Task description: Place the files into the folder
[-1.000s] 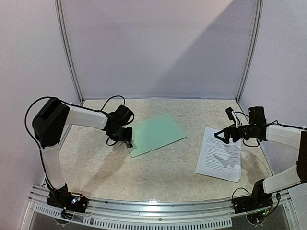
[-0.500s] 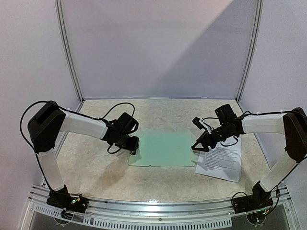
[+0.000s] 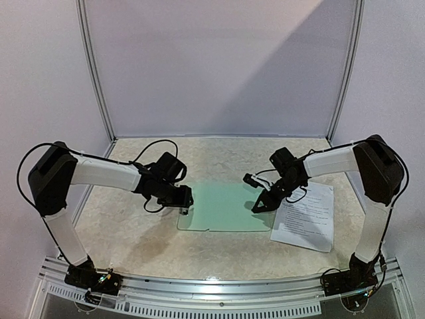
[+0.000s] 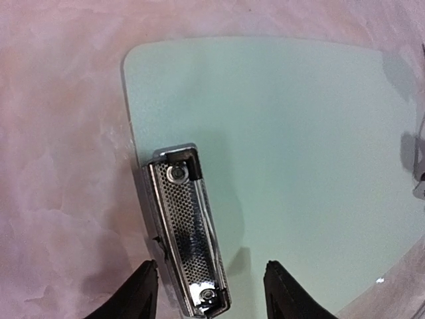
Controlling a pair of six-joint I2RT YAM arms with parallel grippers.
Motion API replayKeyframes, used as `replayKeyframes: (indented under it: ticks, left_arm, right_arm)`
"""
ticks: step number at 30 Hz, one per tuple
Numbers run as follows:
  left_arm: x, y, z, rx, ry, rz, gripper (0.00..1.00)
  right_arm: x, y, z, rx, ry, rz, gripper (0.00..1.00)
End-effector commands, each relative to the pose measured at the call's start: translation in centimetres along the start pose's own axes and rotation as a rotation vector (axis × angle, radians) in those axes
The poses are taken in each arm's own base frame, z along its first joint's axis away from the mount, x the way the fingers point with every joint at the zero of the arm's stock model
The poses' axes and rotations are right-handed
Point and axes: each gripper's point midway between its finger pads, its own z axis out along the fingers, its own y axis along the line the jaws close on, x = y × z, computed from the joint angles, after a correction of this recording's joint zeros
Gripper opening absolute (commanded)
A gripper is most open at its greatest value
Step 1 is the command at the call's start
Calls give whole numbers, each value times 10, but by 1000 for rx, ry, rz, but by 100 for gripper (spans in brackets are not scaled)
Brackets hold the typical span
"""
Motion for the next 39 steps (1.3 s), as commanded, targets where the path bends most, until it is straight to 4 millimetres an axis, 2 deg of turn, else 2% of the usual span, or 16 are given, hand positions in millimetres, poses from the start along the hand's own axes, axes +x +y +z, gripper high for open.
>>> replayKeyframes:
  ticks: [1, 6, 17, 28, 39]
  left_arm:
    - [5, 13, 10, 11, 87, -78, 55]
    - [3, 19, 12, 8, 94, -85, 53]
    - [-7, 14, 22, 40, 99, -87, 49]
    - [2, 18, 31, 25, 140, -96, 42]
    - [14, 37, 31, -60, 181, -104, 43]
  right_arm:
    - [26, -8, 16, -3, 97, 47, 14]
    - [38, -7, 22, -20, 124, 60, 15]
    - [43, -6, 25, -34, 142, 61, 16]
    - [44, -4, 23, -41, 147, 57, 17]
    - [45, -3, 23, -42, 150, 48, 17]
